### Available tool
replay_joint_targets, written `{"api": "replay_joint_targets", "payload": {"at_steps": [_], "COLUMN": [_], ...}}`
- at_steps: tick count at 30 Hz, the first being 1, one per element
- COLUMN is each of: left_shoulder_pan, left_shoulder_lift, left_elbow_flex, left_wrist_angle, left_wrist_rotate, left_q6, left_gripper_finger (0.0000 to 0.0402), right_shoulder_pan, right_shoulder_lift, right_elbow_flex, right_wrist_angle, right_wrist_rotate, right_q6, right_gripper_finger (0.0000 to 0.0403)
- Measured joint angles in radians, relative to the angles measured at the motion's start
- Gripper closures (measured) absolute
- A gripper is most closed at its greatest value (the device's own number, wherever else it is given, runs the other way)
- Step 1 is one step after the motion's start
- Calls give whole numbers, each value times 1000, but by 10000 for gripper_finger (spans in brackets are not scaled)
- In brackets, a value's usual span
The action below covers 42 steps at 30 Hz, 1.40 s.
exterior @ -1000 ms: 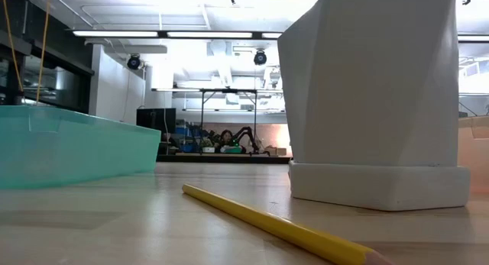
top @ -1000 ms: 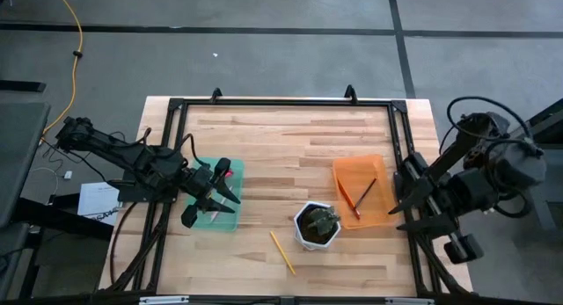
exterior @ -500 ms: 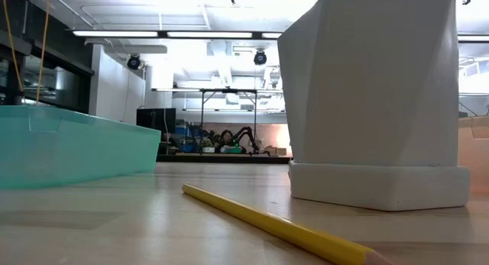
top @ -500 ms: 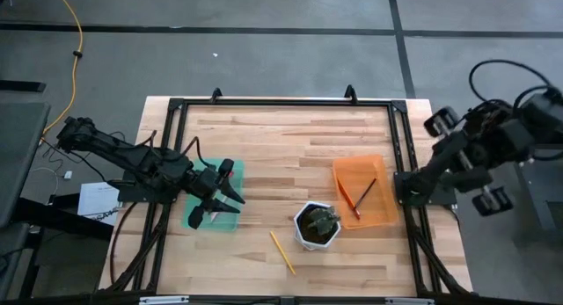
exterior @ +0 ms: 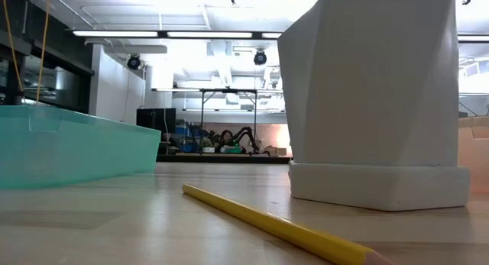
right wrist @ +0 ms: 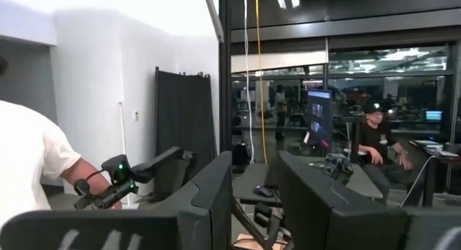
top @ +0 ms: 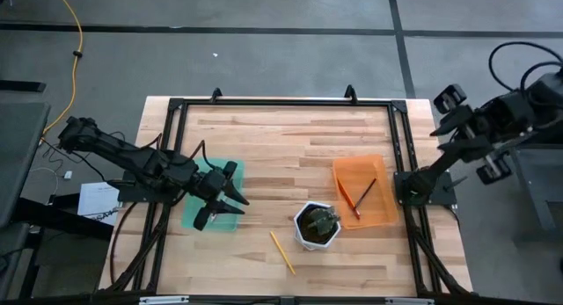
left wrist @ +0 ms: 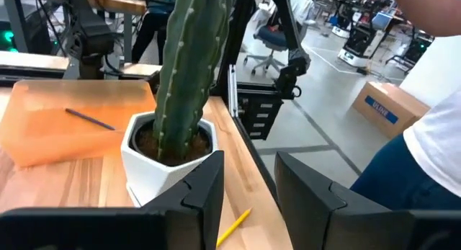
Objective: Sort pens & pencils
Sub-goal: Put the yellow pencil into the orange bin
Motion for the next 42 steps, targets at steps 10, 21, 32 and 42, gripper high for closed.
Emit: {"api": "replay_joint_targets", "payload": {"at_steps": [10, 21, 32, 42], "left_shoulder_pan": [0, 0, 0, 0], "left_shoulder_lift": [9, 9, 31, 152], "left_elbow_flex": [-1, -1, -1, 0], "left_wrist_angle": [2, 1, -13, -1], "left_wrist_rotate": [-32, -50, 13, 33], "left_q6": [-15, -30, -81, -84], "left_gripper_finger": [291, 291, 291, 291], "right_shoulder_pan": [-2, -2, -2, -2], "right_shoulder_lift": [-149, -448, -556, -567], "right_elbow_flex": [-93, -802, -1086, -1087], "right_wrist_angle": [56, 739, 898, 706], "right_wrist_rotate": [-2, -62, 190, 385], "right_q6": [-39, -49, 120, 247], "right_gripper_finger": [300, 300, 300, 300]}}
